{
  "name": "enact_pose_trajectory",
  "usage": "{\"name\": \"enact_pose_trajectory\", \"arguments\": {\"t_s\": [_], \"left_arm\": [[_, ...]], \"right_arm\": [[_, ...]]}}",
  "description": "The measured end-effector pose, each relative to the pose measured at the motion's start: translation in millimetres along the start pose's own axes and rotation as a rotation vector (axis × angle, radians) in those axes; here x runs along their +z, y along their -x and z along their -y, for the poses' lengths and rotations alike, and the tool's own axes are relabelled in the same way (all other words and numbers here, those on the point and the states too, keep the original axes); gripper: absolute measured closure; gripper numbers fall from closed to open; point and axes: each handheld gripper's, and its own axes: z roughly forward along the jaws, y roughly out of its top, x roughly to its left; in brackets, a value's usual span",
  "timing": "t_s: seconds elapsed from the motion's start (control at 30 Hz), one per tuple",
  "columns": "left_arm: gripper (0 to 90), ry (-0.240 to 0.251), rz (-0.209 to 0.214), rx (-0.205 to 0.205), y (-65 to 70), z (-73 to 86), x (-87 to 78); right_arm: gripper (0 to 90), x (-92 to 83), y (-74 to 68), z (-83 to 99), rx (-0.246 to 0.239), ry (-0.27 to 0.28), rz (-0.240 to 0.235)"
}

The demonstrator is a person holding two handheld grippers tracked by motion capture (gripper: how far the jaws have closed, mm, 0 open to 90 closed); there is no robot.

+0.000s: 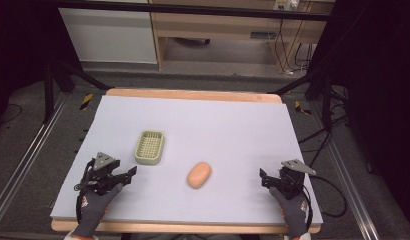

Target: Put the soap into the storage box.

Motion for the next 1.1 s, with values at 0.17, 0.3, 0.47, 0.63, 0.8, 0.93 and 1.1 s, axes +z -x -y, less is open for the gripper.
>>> {"name": "enact_pose_trajectory", "arguments": {"t_s": [0.17,0.3,0.47,0.63,0.8,0.93,1.1], "left_arm": [[32.7,-0.002,0.013,-0.003,4.6,-0.9,-0.9],[32.9,-0.013,0.030,0.010,9.3,-1.3,-0.9],[33.0,-0.018,0.058,0.023,16.6,-1.6,0.2],[32.8,-0.023,0.074,0.035,23.4,-2.5,0.4],[32.6,-0.024,0.090,0.050,29.5,-3.4,-0.1],[32.2,-0.026,0.104,0.059,35.8,-4.1,1.0],[31.5,-0.034,0.120,0.078,42.5,-4.6,2.4]], "right_arm": [[6.1,0.0,-1.4,0.3,-0.008,-0.002,0.002],[6.0,-0.8,-2.4,0.4,-0.015,-0.001,0.005],[5.9,-1.7,-3.8,0.1,-0.018,0.001,0.013],[5.7,-2.1,-4.2,0.1,-0.016,0.002,0.010],[5.7,-1.8,-5.5,0.4,-0.022,-0.001,0.007],[5.5,-1.5,-6.3,0.5,-0.021,-0.003,0.009],[5.5,-1.4,-6.9,0.5,-0.027,-0.006,0.008]]}}
